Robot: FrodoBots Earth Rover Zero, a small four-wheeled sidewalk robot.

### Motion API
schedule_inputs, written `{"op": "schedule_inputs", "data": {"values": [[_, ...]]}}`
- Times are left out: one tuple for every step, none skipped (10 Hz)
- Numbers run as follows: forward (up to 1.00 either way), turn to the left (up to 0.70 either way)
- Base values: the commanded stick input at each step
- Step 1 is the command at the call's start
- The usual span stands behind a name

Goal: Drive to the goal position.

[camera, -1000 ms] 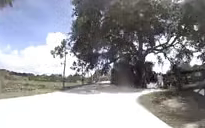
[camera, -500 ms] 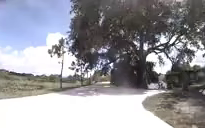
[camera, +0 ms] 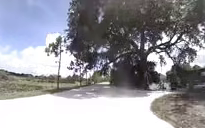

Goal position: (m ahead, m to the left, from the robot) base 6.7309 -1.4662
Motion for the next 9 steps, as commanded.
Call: {"op": "schedule_inputs", "data": {"values": [[0.85, 0.00], [0.85, 0.00], [0.85, 0.00], [0.85, 0.00], [0.85, 0.00], [0.85, 0.00], [0.85, 0.00], [0.85, 0.00], [0.85, 0.00]]}}
